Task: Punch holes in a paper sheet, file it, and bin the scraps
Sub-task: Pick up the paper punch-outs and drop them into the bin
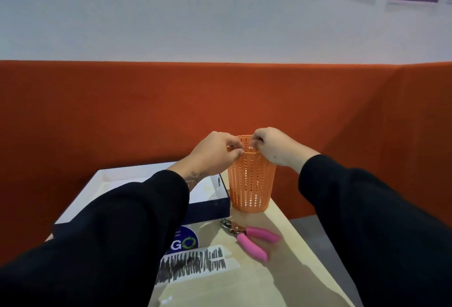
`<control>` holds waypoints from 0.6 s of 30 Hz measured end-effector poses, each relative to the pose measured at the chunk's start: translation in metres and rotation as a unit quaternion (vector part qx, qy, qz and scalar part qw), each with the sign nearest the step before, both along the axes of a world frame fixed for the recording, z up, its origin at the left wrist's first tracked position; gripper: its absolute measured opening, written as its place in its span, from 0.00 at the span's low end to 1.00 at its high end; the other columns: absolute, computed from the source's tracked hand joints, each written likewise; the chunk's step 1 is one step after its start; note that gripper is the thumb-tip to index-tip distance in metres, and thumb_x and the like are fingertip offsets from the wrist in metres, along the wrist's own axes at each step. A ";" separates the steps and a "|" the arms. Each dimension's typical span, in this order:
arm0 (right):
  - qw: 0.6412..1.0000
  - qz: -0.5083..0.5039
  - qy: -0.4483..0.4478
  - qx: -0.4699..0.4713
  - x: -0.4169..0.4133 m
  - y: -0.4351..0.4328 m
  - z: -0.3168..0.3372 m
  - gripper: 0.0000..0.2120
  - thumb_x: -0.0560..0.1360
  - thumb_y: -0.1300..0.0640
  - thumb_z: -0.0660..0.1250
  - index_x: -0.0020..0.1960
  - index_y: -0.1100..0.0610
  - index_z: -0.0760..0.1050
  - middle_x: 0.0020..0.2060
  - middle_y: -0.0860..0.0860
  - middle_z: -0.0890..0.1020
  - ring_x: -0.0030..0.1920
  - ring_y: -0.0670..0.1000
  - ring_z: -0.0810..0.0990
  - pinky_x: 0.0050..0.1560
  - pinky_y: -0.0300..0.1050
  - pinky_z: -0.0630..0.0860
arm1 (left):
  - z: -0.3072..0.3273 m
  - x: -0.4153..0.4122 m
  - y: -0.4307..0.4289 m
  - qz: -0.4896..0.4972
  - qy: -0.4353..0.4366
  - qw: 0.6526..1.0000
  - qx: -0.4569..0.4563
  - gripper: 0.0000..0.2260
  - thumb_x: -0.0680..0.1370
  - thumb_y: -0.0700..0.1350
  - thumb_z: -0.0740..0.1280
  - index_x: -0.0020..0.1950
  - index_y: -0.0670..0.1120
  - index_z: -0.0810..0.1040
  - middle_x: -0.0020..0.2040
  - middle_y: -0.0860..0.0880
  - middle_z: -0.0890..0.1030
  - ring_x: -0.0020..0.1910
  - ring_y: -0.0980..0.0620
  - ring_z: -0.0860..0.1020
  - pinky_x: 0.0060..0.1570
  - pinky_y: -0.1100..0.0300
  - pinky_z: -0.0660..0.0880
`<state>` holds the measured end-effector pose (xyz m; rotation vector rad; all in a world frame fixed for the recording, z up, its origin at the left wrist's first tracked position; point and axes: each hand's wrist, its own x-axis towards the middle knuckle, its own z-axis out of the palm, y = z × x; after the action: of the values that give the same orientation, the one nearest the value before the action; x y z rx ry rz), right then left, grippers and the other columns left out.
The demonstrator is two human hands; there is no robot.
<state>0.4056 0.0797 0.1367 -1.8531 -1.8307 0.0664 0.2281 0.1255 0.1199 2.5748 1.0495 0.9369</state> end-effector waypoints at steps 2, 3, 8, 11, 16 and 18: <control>1.000 0.005 0.001 -0.004 0.002 0.001 0.001 0.12 0.85 0.61 0.57 0.49 0.51 0.77 0.42 0.45 0.79 0.38 0.44 0.76 0.33 0.39 0.68 | -0.001 -0.001 0.001 -0.003 0.000 1.000 0.001 0.05 0.79 0.50 0.69 0.48 0.55 0.85 0.48 0.58 0.81 0.51 0.56 0.77 0.53 0.55 0.75; 1.000 0.008 0.002 -0.007 0.002 0.001 0.001 0.13 0.85 0.61 0.58 0.49 0.51 0.78 0.44 0.46 0.80 0.40 0.45 0.77 0.35 0.39 0.69 | -0.001 -0.001 0.000 -0.005 -0.002 1.000 0.001 0.05 0.79 0.49 0.69 0.46 0.56 0.84 0.48 0.58 0.81 0.51 0.56 0.77 0.54 0.55 0.75; 0.999 0.015 0.028 0.002 0.003 -0.002 0.003 0.09 0.81 0.63 0.64 0.49 0.51 0.79 0.44 0.46 0.82 0.43 0.48 0.81 0.39 0.42 0.77 | -0.002 -0.004 -0.003 -0.013 -0.013 1.000 -0.007 0.05 0.79 0.49 0.69 0.44 0.58 0.81 0.49 0.58 0.80 0.52 0.56 0.77 0.53 0.54 0.74; 0.999 0.021 0.034 0.023 0.002 -0.005 0.004 0.05 0.81 0.60 0.67 0.48 0.51 0.79 0.42 0.47 0.82 0.41 0.49 0.80 0.39 0.42 0.78 | 0.000 -0.005 -0.005 -0.009 -0.017 1.000 -0.010 0.04 0.80 0.48 0.69 0.48 0.56 0.83 0.50 0.58 0.80 0.53 0.56 0.77 0.52 0.58 0.73; 0.993 0.040 0.061 0.090 -0.004 -0.022 0.004 0.05 0.81 0.54 0.66 0.49 0.46 0.79 0.45 0.45 0.82 0.45 0.47 0.82 0.43 0.43 0.80 | -0.001 -0.013 -0.012 -0.010 -0.007 1.000 -0.011 0.09 0.80 0.46 0.67 0.59 0.53 0.83 0.58 0.56 0.81 0.59 0.55 0.77 0.60 0.54 0.75; 0.989 0.054 0.059 0.127 -0.011 -0.034 0.005 0.05 0.81 0.55 0.66 0.50 0.46 0.79 0.46 0.43 0.82 0.47 0.45 0.80 0.46 0.42 0.79 | -0.003 -0.025 -0.019 -0.008 -0.006 1.000 0.009 0.11 0.80 0.46 0.68 0.61 0.53 0.82 0.61 0.55 0.80 0.61 0.55 0.76 0.63 0.51 0.75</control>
<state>0.3941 0.0462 0.1413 -1.5427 -1.7670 -0.0159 0.2030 0.1070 0.1167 2.5859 1.0207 0.9605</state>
